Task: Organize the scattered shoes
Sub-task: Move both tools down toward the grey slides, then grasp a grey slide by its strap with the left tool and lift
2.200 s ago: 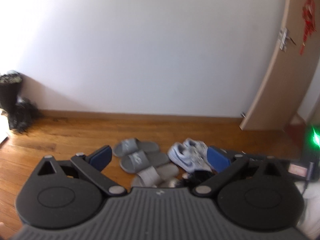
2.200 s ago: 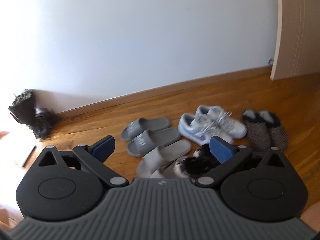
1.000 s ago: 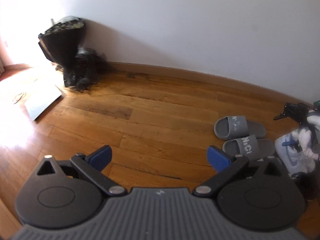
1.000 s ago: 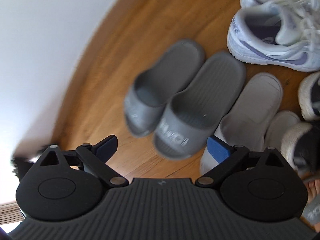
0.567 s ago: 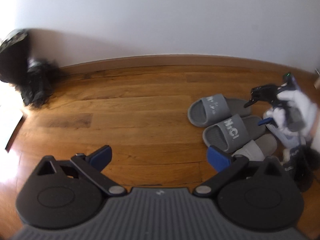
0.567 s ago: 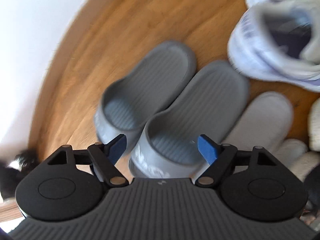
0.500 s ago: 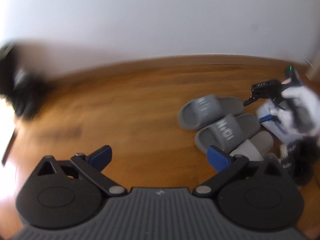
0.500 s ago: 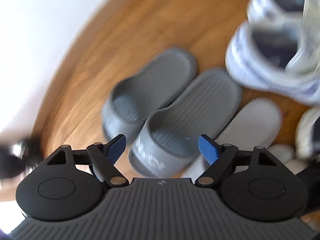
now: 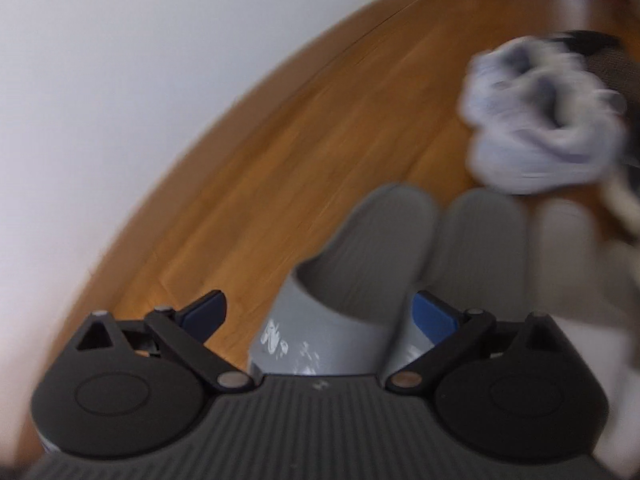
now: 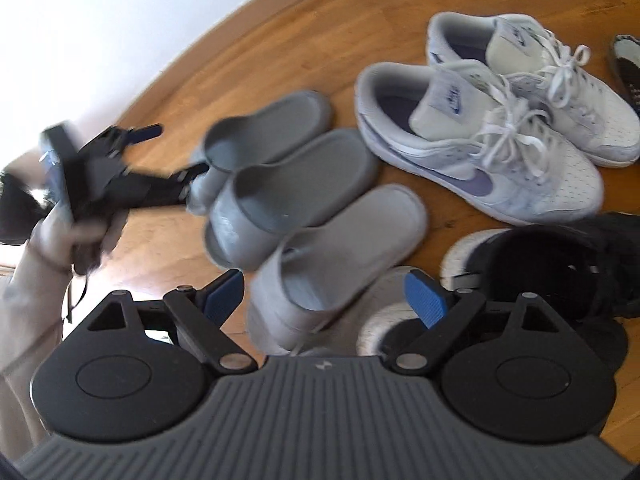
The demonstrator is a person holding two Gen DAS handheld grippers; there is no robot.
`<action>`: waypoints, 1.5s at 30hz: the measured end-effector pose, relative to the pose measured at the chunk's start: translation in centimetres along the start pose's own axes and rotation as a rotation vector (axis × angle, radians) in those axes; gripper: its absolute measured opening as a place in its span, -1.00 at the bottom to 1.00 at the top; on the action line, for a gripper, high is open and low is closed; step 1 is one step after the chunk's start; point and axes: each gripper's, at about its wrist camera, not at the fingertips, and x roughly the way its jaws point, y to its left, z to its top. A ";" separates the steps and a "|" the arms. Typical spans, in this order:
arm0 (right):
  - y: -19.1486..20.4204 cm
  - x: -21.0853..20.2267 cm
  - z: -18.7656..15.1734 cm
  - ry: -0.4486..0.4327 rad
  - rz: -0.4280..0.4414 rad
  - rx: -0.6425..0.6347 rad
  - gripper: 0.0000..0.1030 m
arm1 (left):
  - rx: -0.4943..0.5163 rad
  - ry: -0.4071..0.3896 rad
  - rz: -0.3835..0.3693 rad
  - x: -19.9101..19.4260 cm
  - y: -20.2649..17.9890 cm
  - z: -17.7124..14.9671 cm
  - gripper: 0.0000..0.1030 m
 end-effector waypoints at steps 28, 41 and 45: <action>4.4 3.6 -2.3 0.105 0.053 -0.095 0.79 | -0.376 -0.163 0.231 -19.8 2.3 -19.2 0.85; 5.8 4.7 -3.0 0.143 0.036 -0.124 0.79 | 0.160 0.225 0.204 -10.4 -0.7 -20.9 1.00; 6.0 5.2 -3.1 0.156 0.031 -0.134 0.79 | -0.109 0.138 0.258 -11.2 0.3 -21.0 0.93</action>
